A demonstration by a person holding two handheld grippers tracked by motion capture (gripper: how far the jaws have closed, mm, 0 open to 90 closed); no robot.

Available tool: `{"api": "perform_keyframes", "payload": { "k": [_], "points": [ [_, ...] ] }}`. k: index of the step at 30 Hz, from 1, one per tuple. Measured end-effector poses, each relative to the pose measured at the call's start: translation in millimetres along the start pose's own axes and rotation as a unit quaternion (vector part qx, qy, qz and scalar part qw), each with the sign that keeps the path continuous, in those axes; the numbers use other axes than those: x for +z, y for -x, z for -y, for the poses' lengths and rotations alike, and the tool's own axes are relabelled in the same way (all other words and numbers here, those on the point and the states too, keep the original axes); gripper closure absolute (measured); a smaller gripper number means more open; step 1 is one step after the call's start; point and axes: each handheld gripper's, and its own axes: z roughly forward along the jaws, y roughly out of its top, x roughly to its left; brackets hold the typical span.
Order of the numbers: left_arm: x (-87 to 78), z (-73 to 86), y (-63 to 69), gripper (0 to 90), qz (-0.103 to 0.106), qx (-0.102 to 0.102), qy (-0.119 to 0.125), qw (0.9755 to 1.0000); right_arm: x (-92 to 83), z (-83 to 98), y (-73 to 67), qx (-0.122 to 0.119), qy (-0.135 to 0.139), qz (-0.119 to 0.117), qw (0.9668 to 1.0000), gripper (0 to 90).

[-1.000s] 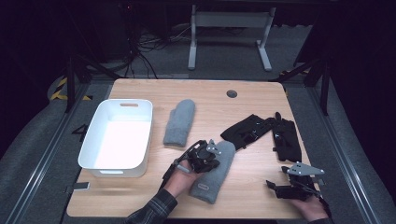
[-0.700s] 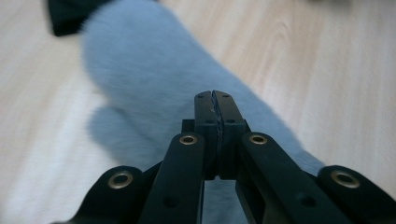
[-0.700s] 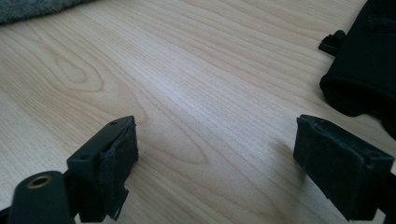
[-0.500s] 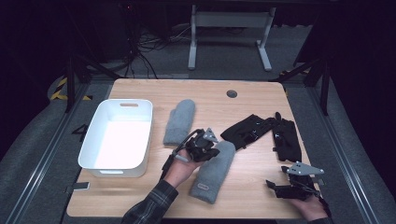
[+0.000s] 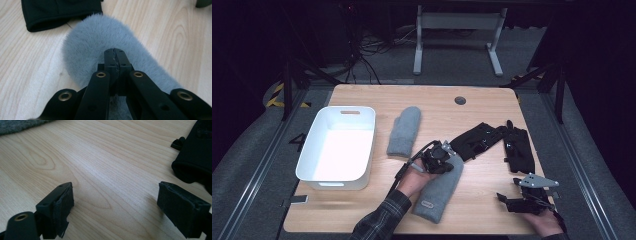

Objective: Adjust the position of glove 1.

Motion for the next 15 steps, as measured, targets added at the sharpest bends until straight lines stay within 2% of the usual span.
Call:
{"api": "perform_keyframes", "payload": {
  "k": [3, 5, 15],
  "points": [
    [2.2, -2.8, 3.3, 90.0, 0.009, 0.008, 0.004, 0.9999, 0.0, 0.0, 0.0, 0.0, 0.0, 0.0, 1.0, 14.1],
    [8.0, -10.0, 9.5, 90.0, 0.019, 0.022, 0.006, 0.9996, 0.0, 0.0, 0.0, 0.0, 0.0, 0.0, 1.0, 14.1],
    [28.2, -37.9, 22.0, 90.0, 0.033, 0.051, 0.0, 0.9982, 0.0, 0.0, 0.0, 0.0, 0.0, 0.0, 1.0, 14.1]
  ]
}}
